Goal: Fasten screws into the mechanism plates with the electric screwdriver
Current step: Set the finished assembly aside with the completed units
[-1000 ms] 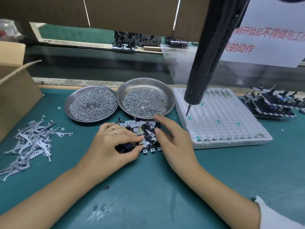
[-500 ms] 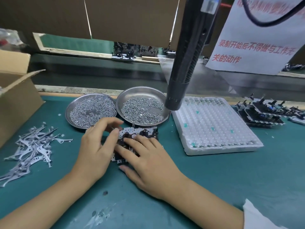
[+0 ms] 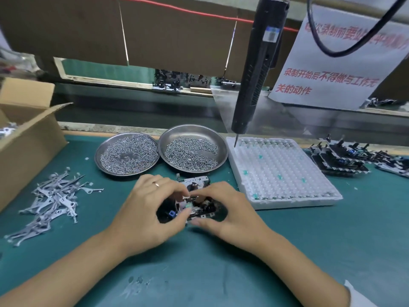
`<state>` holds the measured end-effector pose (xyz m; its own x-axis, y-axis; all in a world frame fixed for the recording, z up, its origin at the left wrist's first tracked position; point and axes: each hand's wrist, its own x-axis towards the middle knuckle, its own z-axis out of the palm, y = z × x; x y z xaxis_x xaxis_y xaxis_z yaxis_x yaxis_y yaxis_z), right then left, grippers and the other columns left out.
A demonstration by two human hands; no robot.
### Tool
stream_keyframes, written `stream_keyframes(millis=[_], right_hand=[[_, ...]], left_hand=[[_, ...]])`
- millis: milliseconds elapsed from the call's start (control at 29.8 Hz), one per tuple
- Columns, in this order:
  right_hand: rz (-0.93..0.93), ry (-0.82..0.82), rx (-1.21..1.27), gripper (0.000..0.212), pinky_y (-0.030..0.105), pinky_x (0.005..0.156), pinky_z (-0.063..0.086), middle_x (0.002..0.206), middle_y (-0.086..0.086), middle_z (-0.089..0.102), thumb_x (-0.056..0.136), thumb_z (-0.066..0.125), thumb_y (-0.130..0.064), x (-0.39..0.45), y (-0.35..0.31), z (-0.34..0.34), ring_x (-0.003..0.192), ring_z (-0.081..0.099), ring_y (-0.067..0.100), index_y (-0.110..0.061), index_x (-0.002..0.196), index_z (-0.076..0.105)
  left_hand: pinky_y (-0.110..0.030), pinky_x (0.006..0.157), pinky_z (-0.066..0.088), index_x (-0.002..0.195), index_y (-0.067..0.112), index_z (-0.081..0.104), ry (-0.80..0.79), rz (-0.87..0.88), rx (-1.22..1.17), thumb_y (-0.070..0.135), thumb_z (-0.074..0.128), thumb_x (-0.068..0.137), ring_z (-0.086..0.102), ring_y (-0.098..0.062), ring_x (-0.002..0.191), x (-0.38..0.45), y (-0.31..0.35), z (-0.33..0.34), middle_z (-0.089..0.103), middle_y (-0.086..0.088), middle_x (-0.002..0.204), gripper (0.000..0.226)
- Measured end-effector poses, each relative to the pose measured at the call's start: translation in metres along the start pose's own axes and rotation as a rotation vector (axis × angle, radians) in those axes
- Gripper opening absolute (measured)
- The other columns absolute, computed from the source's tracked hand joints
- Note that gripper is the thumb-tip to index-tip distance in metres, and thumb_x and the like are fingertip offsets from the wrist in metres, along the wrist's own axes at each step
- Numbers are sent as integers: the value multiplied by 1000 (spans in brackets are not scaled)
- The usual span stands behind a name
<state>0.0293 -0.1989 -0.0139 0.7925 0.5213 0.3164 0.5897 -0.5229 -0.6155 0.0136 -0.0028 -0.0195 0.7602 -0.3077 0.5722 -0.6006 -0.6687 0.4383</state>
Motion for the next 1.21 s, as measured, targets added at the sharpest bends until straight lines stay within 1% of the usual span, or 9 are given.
stream_keyframes(millis=[67,201,336,604,705,872,1007,1107,1208], right_hand=[[32,-45,68,52,27,92,41,99,-8,60,74,81,-25,3,-3,1,99,50,10,-22,122,60],[53,-130,-5,58,36,96,38,96,-13,54,76,79,-25,12,-6,6,97,44,6,-29,128,53],[72,-126,8,63,34,97,37,94,-15,50,78,78,-25,11,-5,7,98,44,6,-27,133,47],[36,-127,-15,62,35,96,38,95,-10,52,81,75,-22,11,-5,7,98,44,11,-23,135,46],[40,-134,-16,58,34,94,38,94,-9,53,81,75,-22,11,-5,8,97,44,11,-22,133,49],[49,-127,7,55,34,93,38,93,-9,54,79,76,-22,12,-3,9,96,44,10,-21,129,52],[36,-87,35,59,33,91,42,93,-12,52,78,77,-22,7,-3,11,97,45,10,-23,130,51],[43,-58,40,63,28,91,41,91,-13,51,77,78,-22,5,-2,13,98,45,9,-23,132,49],[56,-43,27,60,26,89,40,87,-19,49,76,78,-20,6,-3,13,97,45,9,-21,130,52]], left_hand=[[-32,81,39,91,18,65,-70,-10,29,41,58,74,52,-8,77,-2,-1,1,59,15,79,30],[-28,76,40,90,19,64,-102,-34,2,40,58,71,49,-5,77,-1,-3,1,56,19,79,28],[-26,75,39,89,19,64,-112,-19,18,39,60,71,47,-3,77,1,-5,2,51,24,80,27],[-27,74,40,84,21,63,-108,-55,18,40,60,69,53,-8,71,1,-4,3,57,19,76,25],[-25,77,40,82,22,63,-109,-94,5,42,60,67,54,-7,71,1,-3,4,58,18,75,25],[-23,72,39,80,24,63,-77,-139,-25,42,58,64,50,-3,69,0,1,6,57,18,73,25],[-22,72,39,81,25,61,-77,-144,-26,42,57,64,49,-2,69,-1,1,6,54,23,73,25],[-26,74,40,83,26,61,-72,-128,1,42,58,65,50,-2,68,-1,0,7,55,23,73,24],[-26,74,40,82,27,61,-53,-152,-3,43,58,65,51,-3,68,-1,1,9,58,20,73,24]])
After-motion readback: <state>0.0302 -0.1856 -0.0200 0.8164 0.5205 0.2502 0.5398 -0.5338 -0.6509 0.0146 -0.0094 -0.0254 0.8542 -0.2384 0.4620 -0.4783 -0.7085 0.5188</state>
